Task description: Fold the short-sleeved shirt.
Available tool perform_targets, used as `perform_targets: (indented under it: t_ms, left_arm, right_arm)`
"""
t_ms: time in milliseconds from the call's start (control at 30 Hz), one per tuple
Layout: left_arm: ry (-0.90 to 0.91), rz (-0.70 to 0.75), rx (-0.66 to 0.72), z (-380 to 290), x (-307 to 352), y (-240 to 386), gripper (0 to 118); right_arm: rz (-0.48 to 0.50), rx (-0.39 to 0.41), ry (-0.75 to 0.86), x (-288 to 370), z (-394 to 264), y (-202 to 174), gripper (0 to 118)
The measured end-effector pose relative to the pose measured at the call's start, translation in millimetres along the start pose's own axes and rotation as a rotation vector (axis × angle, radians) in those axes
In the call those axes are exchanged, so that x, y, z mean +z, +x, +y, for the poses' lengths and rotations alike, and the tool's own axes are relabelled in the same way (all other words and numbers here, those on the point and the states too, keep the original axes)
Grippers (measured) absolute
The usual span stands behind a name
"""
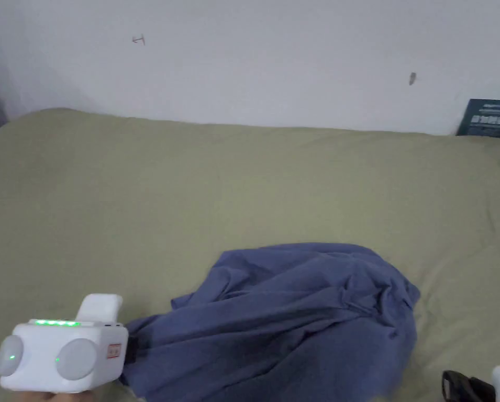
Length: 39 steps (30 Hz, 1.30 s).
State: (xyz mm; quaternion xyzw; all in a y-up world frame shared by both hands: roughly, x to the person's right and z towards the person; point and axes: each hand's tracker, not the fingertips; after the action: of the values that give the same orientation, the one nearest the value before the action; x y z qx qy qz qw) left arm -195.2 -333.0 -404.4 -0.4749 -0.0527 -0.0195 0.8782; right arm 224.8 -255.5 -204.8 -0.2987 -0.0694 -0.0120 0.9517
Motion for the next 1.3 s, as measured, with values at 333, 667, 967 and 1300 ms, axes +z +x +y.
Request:
perform_targets:
  t_ms: [333, 667, 967, 1300]
  left_arm:
    - [-0.022, -0.058, 0.043, -6.1, 7.8, 7.0, 1]
    - [-0.031, -0.078, 0.044, -4.1, 7.0, 9.1, 1]
    - [-0.026, -0.079, 0.054, 0.6, 9.5, 8.4, 2]
    - [0.19, -0.018, 0.05, 36.5, 134.4, -15.3, 2]
  right_arm:
    - [0.005, -0.064, -0.1, -124.8, 67.2, 50.3, 1]
    - [0.005, 0.013, -0.379, -251.0, 87.1, 56.9, 109]
    - [0.062, 0.032, -0.346, -240.9, 91.6, 57.5, 11]
    - [0.164, 0.002, -0.102, -84.1, 144.5, 77.8, 11]
